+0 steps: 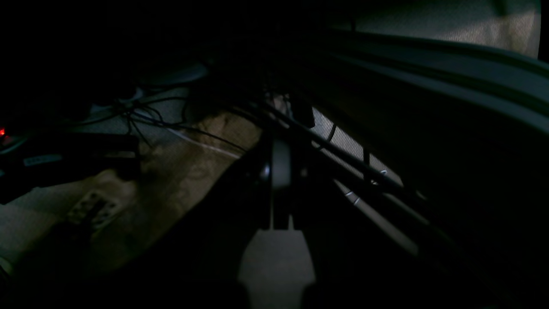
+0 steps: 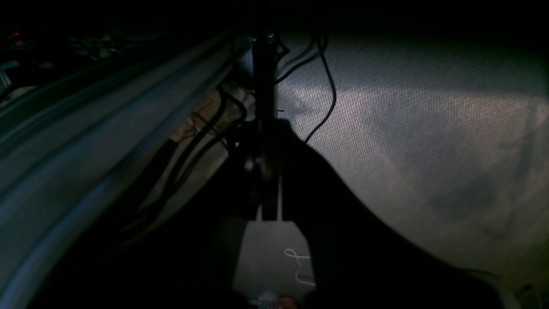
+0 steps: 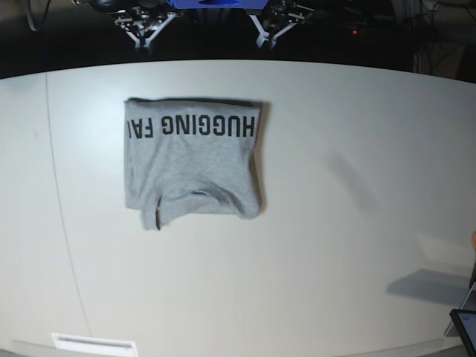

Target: Fold the T-shirt properly

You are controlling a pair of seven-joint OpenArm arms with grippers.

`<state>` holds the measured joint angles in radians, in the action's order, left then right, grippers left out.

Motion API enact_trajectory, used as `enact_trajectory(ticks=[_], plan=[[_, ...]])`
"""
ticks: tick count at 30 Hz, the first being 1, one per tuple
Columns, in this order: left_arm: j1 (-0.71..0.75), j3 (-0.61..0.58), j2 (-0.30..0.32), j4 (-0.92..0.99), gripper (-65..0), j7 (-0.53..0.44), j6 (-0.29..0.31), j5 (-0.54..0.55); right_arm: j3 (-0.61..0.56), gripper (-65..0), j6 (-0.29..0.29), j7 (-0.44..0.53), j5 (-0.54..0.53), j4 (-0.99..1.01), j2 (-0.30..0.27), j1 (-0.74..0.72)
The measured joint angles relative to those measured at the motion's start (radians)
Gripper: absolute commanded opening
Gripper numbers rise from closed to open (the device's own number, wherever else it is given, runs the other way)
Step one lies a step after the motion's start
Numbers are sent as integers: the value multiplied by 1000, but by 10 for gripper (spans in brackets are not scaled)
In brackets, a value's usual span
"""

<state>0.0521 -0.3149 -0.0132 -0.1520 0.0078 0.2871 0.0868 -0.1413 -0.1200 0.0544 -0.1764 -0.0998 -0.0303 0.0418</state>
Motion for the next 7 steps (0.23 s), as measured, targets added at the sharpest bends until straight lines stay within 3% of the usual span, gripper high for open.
enact_trajectory(ticks=[7], plan=[[-3, 1, 0, 0, -640, 0, 0, 0, 0, -650, 0, -2, 0, 0, 1, -3]])
